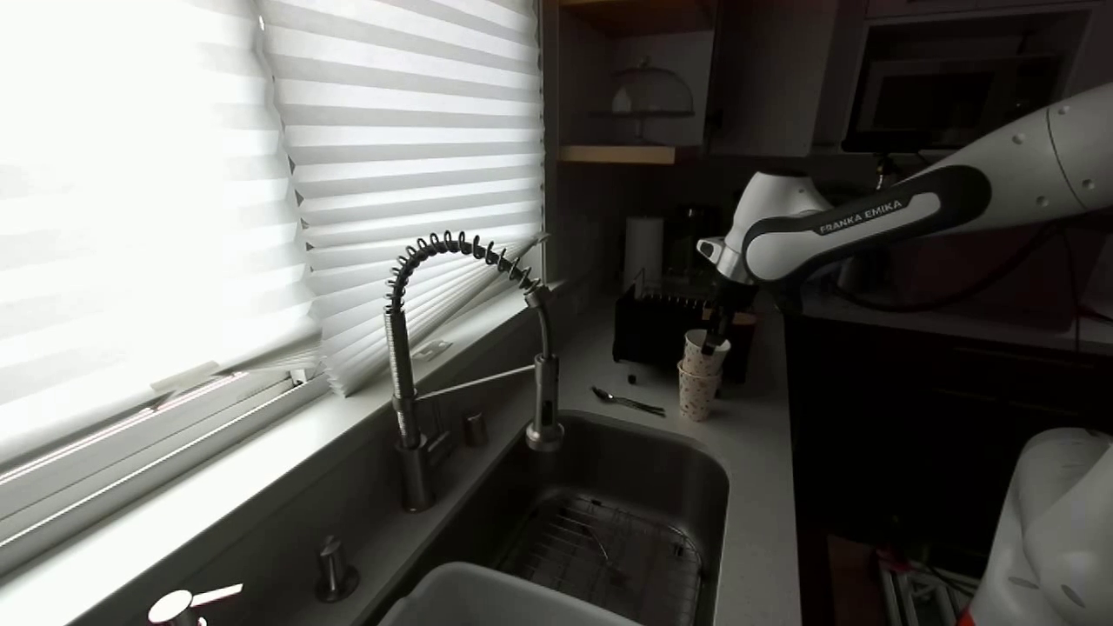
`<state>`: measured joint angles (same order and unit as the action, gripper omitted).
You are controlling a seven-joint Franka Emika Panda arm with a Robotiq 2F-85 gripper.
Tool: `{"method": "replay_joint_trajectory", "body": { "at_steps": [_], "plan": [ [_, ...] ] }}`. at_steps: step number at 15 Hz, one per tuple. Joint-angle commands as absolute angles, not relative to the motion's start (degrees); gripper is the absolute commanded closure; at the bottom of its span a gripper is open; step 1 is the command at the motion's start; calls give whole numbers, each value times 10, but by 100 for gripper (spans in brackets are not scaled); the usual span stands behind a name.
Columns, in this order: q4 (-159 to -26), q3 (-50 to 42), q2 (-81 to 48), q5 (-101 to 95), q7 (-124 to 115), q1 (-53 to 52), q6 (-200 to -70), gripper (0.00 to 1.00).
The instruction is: Unstack the cups, then stack the cups back together
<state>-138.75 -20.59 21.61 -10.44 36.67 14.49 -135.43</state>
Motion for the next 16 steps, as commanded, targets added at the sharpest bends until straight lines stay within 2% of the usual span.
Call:
{"method": "replay_joint_trajectory", "body": {
  "at_steps": [1, 10, 16],
  "plan": [
    [-1365, -194, 228, -129, 348, 151, -1326, 99],
    [-1303, -172, 257, -134, 333, 142, -1241, 99],
    [-1283, -166, 287, -124, 316, 135, -1103, 99]
  ]
}}
